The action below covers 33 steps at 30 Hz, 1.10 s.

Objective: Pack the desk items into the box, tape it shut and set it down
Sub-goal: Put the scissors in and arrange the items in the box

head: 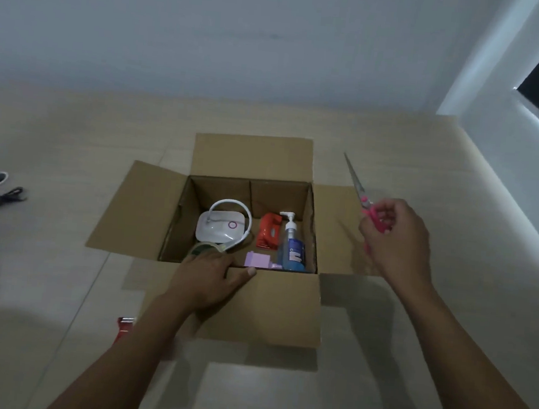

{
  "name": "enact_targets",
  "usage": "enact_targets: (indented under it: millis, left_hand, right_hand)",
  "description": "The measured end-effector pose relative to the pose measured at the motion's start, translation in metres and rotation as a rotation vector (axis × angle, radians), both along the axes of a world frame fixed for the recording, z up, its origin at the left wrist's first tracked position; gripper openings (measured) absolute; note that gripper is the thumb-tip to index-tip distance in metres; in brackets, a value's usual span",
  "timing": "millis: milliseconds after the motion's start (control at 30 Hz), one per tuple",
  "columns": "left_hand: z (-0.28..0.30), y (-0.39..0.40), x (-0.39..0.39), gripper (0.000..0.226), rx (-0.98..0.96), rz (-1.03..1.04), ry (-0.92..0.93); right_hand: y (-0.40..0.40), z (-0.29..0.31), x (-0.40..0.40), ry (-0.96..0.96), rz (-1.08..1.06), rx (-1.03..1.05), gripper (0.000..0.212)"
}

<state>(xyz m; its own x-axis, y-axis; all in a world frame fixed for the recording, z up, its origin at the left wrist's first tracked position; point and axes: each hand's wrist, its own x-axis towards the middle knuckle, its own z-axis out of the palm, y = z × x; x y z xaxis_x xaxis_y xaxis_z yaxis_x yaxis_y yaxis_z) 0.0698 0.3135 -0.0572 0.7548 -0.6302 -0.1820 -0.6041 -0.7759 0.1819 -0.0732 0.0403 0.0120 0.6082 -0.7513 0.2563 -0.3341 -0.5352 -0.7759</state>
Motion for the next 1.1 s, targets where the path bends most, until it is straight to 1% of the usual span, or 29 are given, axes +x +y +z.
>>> enact_targets:
  millis: [100, 267, 433, 533, 633, 733, 833, 1000, 1100]
  left_hand:
    - [-0.001, 0.011, 0.012, 0.078, 0.038, 0.03, 0.044]
    - [-0.005, 0.013, 0.016, 0.078, 0.061, 0.012, 0.017]
    - [-0.011, 0.014, 0.014, 0.075, 0.045, 0.012, -0.029]
    - [-0.013, 0.015, 0.014, 0.068, 0.031, 0.013, -0.02]
    - [-0.015, 0.016, 0.014, 0.06, 0.028, 0.005, -0.033]
    - [-0.017, 0.016, 0.014, 0.069, 0.033, 0.002, -0.047]
    - [-0.017, 0.016, 0.015, 0.072, 0.004, -0.001, -0.051]
    - [-0.015, 0.016, 0.014, 0.07, -0.018, -0.03, -0.052]
    - [-0.015, 0.016, 0.014, 0.07, -0.016, -0.031, -0.059]
  right_hand:
    - [0.022, 0.008, 0.043, 0.042, 0.247, -0.153, 0.013]
    - [0.048, -0.019, 0.107, 0.245, 0.627, -0.415, 0.024]
    - [0.063, -0.051, 0.141, 0.45, 0.786, -0.67, 0.028]
    - [0.066, -0.07, 0.151, 0.551, 0.884, -0.761, 0.022]
    - [0.066, -0.085, 0.16, 0.622, 0.945, -0.782, 0.018]
    - [0.067, -0.096, 0.169, 0.668, 0.937, -0.826, 0.024]
    - [0.072, -0.105, 0.176, 0.693, 0.964, -0.883, 0.027]
    - [0.083, -0.109, 0.181, 0.698, 0.971, -0.856, 0.019]
    - [0.083, -0.114, 0.177, 0.693, 0.96, -0.797, 0.028]
